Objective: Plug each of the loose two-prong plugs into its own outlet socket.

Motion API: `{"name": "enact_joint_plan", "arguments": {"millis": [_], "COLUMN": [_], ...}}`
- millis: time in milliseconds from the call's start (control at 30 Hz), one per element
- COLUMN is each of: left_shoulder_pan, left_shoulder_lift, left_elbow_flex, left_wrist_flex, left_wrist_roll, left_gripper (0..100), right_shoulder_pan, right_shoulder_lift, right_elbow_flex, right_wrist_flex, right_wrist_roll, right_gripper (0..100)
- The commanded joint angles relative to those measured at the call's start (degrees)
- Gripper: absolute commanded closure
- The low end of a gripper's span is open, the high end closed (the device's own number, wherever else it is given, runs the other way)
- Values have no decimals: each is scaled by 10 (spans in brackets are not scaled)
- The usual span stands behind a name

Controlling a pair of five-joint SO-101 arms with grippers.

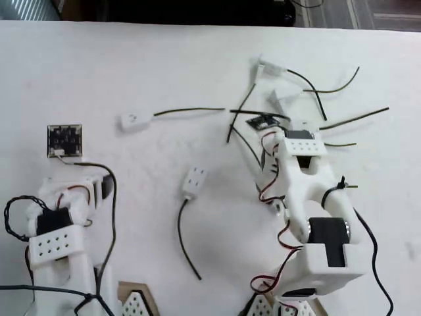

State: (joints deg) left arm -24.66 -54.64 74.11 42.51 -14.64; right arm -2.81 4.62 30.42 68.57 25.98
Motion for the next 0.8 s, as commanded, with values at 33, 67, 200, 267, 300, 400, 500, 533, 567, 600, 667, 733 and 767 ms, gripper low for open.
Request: {"name": "enact_joint_plan", "arguments": {"millis": [33, 67, 200, 267, 300, 400, 500, 533, 567, 600, 667, 733, 767], "left_shoulder_pan": [1, 1, 1, 1, 1, 1, 1, 1, 2, 6, 15, 19, 19], "left_shoulder_lift": [-13, -13, -13, -13, -13, -13, -13, -13, -13, -13, -13, -13, -13], "left_elbow_flex": [-3, -3, -3, -3, -3, -3, -3, -3, -3, -3, -3, -3, -3], "left_wrist_flex": [-11, -11, -11, -11, -11, -11, -11, -11, -11, -11, -9, -9, -9], "left_wrist_roll": [4, 4, 4, 4, 4, 4, 4, 4, 4, 4, 4, 4, 4], "left_gripper": [703, 703, 703, 703, 703, 703, 703, 703, 703, 703, 703, 703, 703], "right_shoulder_pan": [-3, -3, -1, -1, -2, -5, 0, 0, 0, 0, -1, -4, -5], "right_shoulder_lift": [-31, -33, -34, -34, -34, -34, -34, -35, -36, -40, -65, -106, -132], "right_elbow_flex": [-2, -2, -2, -4, -4, -4, -4, -4, -4, -4, -4, -4, -4], "right_wrist_flex": [7, 7, 8, 13, 22, 29, 29, 32, 33, 37, 49, 63, 70], "right_wrist_roll": [5, 5, 4, 4, 4, 4, 4, 4, 4, 4, 4, 3, 3], "right_gripper": [917, 920, 922, 922, 922, 925, 989, 978, 980, 983, 981, 981, 981]}}
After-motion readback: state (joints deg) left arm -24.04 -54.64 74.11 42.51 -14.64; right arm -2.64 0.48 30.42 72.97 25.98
